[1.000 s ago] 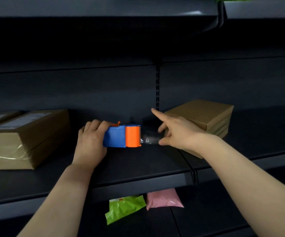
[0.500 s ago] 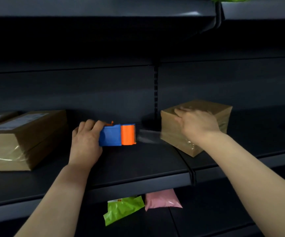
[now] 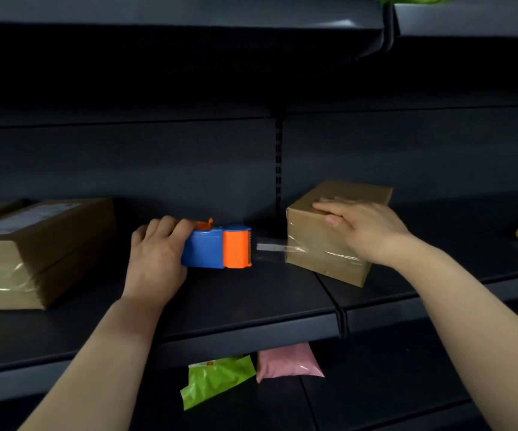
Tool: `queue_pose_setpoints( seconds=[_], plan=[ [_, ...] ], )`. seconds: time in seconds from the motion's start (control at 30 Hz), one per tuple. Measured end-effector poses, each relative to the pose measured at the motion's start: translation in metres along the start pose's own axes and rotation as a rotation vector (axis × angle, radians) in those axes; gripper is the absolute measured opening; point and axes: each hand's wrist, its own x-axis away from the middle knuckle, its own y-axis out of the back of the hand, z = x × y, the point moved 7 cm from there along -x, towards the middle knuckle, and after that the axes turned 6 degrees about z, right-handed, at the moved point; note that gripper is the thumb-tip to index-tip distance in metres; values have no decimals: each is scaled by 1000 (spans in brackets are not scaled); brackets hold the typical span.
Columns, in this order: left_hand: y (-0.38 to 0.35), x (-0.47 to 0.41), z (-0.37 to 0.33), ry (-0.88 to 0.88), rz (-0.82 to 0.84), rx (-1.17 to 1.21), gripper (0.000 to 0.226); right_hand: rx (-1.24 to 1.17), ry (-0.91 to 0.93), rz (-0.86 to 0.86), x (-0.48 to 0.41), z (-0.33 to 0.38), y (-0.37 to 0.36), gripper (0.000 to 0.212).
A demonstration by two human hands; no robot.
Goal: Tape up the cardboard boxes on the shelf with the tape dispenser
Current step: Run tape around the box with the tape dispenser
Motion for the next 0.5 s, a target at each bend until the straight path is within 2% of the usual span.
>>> queue_pose_setpoints(
  seconds=[0.5],
  plan=[
    [-6,-10,-15,-22,14,-70,68,-250,97,54,9,-5,5,38]
  ],
)
